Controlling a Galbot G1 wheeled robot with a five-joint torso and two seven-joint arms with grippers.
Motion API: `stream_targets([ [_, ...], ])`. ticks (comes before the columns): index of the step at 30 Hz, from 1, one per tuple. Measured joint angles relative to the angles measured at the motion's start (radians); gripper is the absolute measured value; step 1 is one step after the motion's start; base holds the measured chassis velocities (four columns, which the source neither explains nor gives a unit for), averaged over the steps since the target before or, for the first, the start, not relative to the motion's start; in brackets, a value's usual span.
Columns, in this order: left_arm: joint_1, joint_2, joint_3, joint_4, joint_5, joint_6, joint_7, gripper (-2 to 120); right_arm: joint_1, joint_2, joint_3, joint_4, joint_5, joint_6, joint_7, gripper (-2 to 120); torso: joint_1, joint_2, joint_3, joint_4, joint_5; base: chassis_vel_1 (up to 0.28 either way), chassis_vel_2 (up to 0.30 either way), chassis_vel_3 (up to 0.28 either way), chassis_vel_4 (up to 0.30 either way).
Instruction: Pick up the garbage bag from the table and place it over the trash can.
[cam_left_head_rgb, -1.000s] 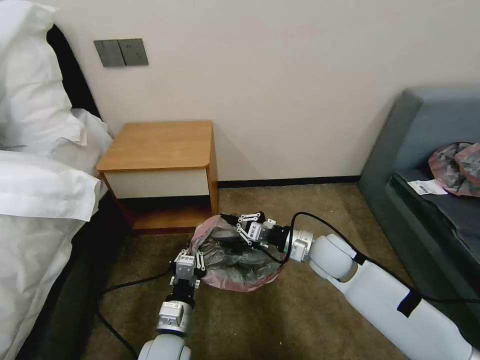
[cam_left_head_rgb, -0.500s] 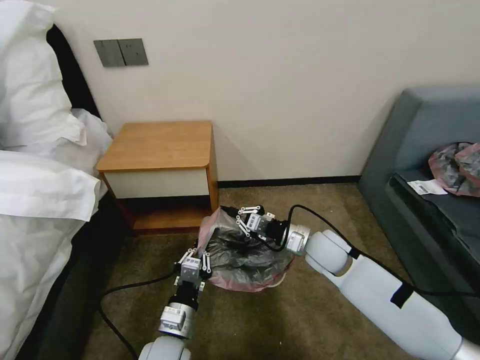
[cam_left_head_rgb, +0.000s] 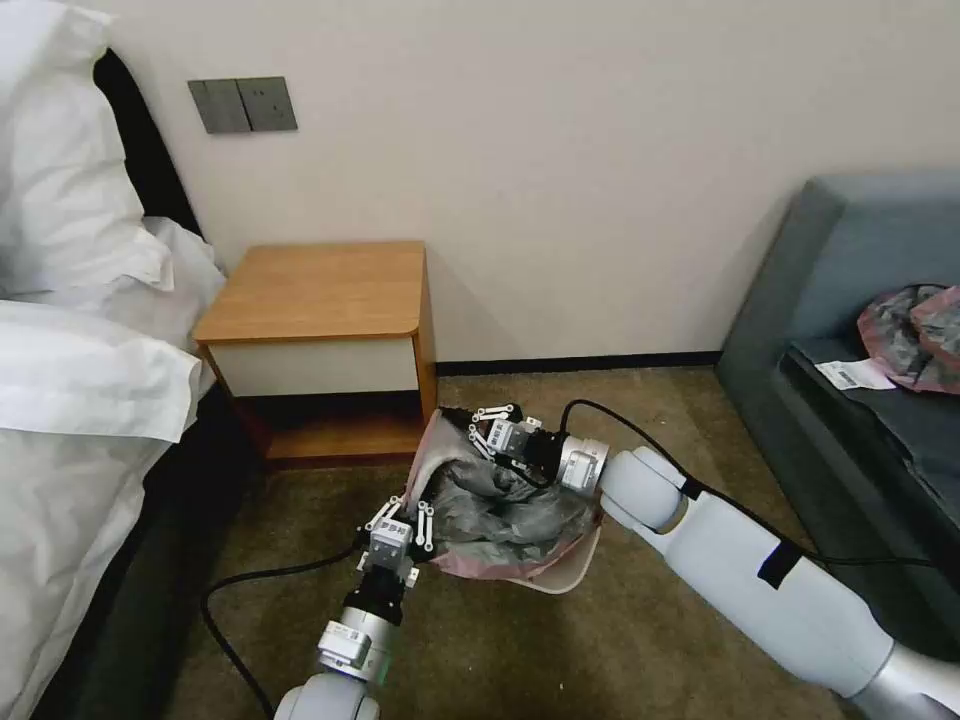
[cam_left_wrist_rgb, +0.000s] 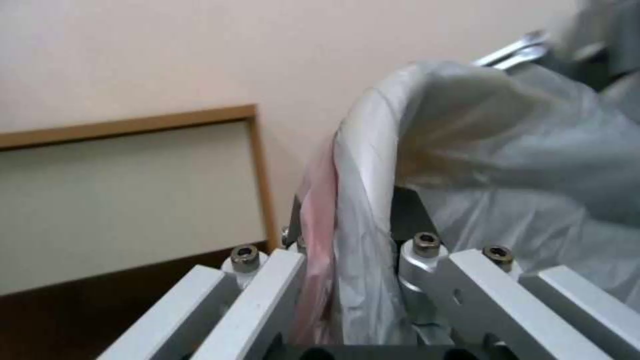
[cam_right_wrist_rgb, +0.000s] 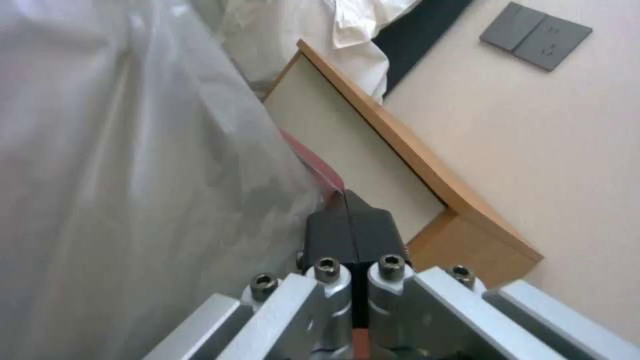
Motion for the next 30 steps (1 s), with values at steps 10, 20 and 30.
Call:
stream_targets([
  [10, -0.016, -0.001, -0.017, 0.009, -0.007, 0.036, -0.042, 7, -0.019, -0.01, 0.055, 0.043, -0.001, 0.002, -0.002, 32, 0.0, 0.0, 0.0, -0.0001, 0.0001, 0.0, 0.0, 0.0, 0.0],
  [20, -0.017, 0.0, -0.019, 0.038, -0.017, 0.056, -0.066, 7, -0.067, -0.051, 0.109, 0.11, 0.034, 0.006, -0.018, 70, 0.0, 0.0, 0.0, 0.0001, 0.0, 0.0, 0.0, 0.0, 0.0],
  [30, -0.03, 0.001, -0.023, 0.035, -0.094, 0.135, -0.165, 7, -0.206, -0.096, 0.24, 0.246, 0.118, -0.012, 0.012, 100, 0.0, 0.0, 0.0, 0.0001, -0.0001, 0.0, 0.0, 0.0, 0.0],
])
